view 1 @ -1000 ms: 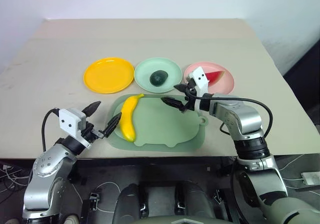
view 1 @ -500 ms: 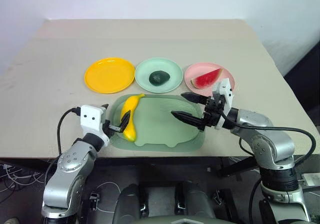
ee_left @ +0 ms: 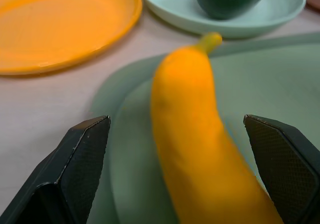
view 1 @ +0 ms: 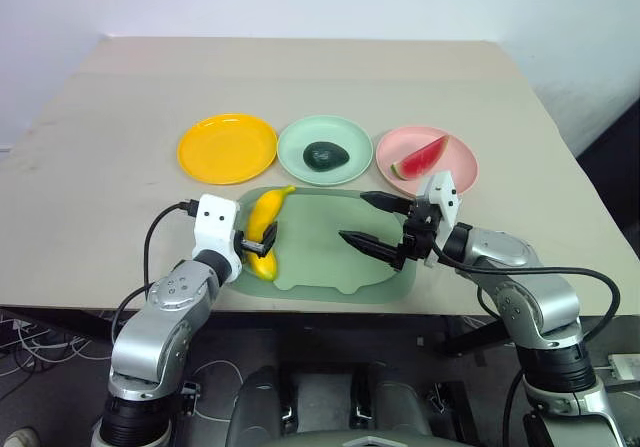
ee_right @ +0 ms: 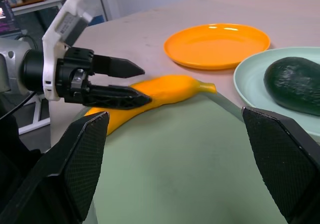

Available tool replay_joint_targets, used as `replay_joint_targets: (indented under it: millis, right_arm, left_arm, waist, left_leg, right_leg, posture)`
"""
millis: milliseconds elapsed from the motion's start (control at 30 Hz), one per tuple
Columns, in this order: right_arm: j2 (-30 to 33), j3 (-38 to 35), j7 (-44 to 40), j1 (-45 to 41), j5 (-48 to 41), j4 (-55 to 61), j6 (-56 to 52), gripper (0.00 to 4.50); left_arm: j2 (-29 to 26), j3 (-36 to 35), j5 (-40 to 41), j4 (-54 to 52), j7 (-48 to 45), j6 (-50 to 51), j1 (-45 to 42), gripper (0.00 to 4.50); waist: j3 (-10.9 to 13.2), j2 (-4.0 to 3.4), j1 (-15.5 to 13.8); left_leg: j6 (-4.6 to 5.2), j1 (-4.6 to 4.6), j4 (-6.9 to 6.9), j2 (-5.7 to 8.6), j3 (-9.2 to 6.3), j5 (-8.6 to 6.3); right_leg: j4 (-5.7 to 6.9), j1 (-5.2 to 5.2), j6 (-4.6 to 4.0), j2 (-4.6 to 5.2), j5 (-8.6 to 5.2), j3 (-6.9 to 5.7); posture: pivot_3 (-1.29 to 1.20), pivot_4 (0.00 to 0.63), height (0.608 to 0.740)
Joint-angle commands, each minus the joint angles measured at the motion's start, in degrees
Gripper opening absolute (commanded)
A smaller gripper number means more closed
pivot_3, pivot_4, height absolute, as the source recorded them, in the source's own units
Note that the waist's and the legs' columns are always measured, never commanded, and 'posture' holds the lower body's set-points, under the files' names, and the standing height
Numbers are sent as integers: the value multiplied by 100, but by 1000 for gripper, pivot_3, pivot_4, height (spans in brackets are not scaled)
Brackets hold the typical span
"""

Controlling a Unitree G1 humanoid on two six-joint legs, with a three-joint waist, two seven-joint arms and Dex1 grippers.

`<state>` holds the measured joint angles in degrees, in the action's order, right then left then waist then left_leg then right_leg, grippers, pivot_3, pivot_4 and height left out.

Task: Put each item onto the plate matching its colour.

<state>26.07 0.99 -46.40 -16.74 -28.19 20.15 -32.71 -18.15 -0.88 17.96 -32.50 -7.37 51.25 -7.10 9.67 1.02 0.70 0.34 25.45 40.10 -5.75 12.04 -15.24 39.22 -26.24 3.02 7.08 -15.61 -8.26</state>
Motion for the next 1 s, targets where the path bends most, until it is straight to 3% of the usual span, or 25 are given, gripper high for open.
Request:
replay_joint_targets:
  millis: [33,100,167,400,433,600,867,1000]
  right_arm:
    - [49,81,53,41,89,209,210,4487]
    - [48,85,74,33,105,160,239,4487]
    - [55,82,95,19,129,127,262,4500]
    - [54,82,181,29,226,101,290,4500]
    - [48,80,189,31,230,102,296,4500]
    - [20,102,244,-5,244,84,312,4500]
    - [-27,255,245,-106,322,-5,358,4500]
    - [-52,313,248,-196,381,-153,432,4500]
  left_arm:
    - [-96,-19,52,-226,21,611,-157,4500]
    - [-81,-78,135,-187,4,958,-348,4500]
    - [-89,-100,195,-246,-83,993,-384,4108]
    - [-212,-156,412,-298,-258,1559,-693,1937]
    - [-246,-146,418,-321,-290,1558,-772,1843]
    - [-186,-144,503,-393,-639,753,-956,1842]
    - [417,-467,-188,813,390,67,-1765,1842]
    - [444,-639,-365,1478,502,-338,-2124,1842]
  waist:
    - [0,0,2]
    - [0,0,2]
    - [0,1,3]
    - [-1,1,6]
    - [-1,1,7]
    - [-1,1,-13]
    - [-1,3,-5]
    - [-1,4,2]
  left_leg:
    - [0,-1,0,0,0,0]
    - [-2,-2,0,0,-1,1]
    - [-2,-2,0,0,-1,1]
    - [-3,-5,0,0,-1,2]
    - [-3,-5,0,0,-1,2]
    - [-3,-3,1,0,-1,2]
    - [-2,-4,4,3,-3,2]
    - [-2,-4,2,3,-3,3]
  right_leg:
    - [0,0,0,-1,0,0]
    - [2,1,0,-2,0,0]
    - [2,2,0,-2,0,0]
    - [2,5,0,-3,0,0]
    - [2,5,0,-3,0,0]
    - [2,4,0,-3,0,0]
    - [2,9,0,-2,1,-1]
    - [2,7,1,-4,0,-1]
  posture:
    - [0,150,695]
    - [0,150,695]
    - [0,150,695]
    - [0,150,695]
    - [0,150,695]
    - [0,150,695]
    - [0,150,695]
    - [0,150,695]
